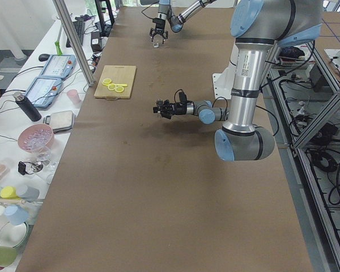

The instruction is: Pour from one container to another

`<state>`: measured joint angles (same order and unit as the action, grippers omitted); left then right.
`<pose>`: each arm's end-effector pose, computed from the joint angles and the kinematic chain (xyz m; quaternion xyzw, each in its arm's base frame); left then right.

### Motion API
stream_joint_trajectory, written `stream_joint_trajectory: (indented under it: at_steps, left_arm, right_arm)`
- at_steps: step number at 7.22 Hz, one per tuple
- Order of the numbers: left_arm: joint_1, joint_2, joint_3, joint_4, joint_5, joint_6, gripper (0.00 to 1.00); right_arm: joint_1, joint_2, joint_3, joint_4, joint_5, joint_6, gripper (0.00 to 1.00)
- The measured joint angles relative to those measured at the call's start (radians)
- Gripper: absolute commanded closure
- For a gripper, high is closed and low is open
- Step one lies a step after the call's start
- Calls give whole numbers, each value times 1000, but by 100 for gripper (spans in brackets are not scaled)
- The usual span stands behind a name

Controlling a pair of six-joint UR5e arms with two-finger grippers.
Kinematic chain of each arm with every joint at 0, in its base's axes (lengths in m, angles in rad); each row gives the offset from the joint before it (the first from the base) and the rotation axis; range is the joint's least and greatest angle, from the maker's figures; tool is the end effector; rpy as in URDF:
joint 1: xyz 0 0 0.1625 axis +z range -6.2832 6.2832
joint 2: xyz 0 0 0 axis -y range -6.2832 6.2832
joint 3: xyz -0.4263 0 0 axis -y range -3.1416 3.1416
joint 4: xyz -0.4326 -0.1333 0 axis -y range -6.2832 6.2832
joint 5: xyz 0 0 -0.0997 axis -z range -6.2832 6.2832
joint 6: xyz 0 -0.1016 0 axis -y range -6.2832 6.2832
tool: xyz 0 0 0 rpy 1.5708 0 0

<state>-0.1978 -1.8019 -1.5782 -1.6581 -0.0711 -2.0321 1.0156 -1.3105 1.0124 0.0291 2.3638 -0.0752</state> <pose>0.5567 -0.3509 0.4502 0.6511 0.2060 -0.3383 0.6475 -0.2742 -0.5577 0.6243 0.4698 -0.4313 -0.4500 0.6251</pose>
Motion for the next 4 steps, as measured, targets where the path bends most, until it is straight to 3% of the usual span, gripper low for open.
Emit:
stream_joint_trajectory:
  at_steps: [4]
  left_arm:
    - [21, 0, 7, 68, -1, -64, 100]
  right_arm:
    - [7, 16, 4, 0, 9, 10, 0]
